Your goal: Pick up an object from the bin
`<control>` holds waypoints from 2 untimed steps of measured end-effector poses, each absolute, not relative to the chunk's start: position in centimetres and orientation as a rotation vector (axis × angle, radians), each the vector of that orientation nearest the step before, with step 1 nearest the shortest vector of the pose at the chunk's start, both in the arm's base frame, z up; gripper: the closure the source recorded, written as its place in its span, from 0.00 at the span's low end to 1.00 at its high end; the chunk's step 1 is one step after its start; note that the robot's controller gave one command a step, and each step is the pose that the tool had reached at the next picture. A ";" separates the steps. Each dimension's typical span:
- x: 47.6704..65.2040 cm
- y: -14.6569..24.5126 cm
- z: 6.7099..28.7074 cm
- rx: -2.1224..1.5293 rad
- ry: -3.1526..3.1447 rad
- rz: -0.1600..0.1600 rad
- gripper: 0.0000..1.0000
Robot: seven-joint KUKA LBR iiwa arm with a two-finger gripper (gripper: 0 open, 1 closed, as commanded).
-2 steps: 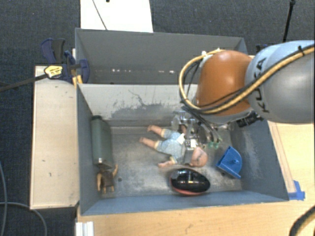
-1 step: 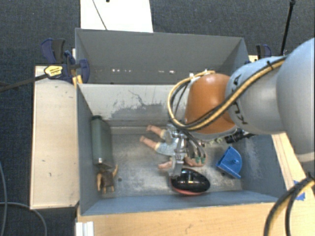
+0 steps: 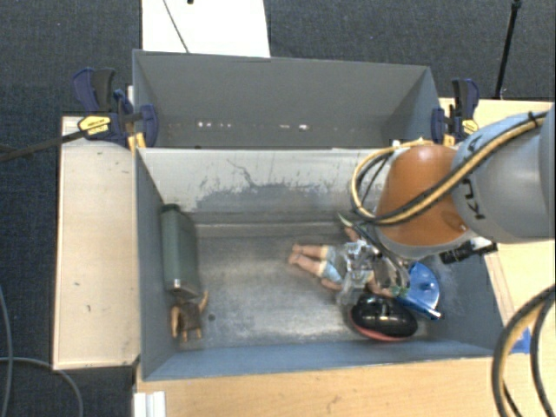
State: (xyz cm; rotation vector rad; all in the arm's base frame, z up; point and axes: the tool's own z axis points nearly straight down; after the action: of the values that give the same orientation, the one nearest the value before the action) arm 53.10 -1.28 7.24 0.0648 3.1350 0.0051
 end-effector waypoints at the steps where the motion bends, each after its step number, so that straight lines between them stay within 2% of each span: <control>1: 53.1 -1.3 7.2 0.066 3.135 0.005 1.00; 2: 55.5 -1.8 11.9 0.065 3.144 0.005 1.00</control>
Offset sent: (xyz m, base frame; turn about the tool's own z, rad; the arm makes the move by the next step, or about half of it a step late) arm 0.0332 -0.0096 0.0642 -0.0018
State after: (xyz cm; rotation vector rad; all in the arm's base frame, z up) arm 55.51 -1.83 11.92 0.0647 3.1438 0.0047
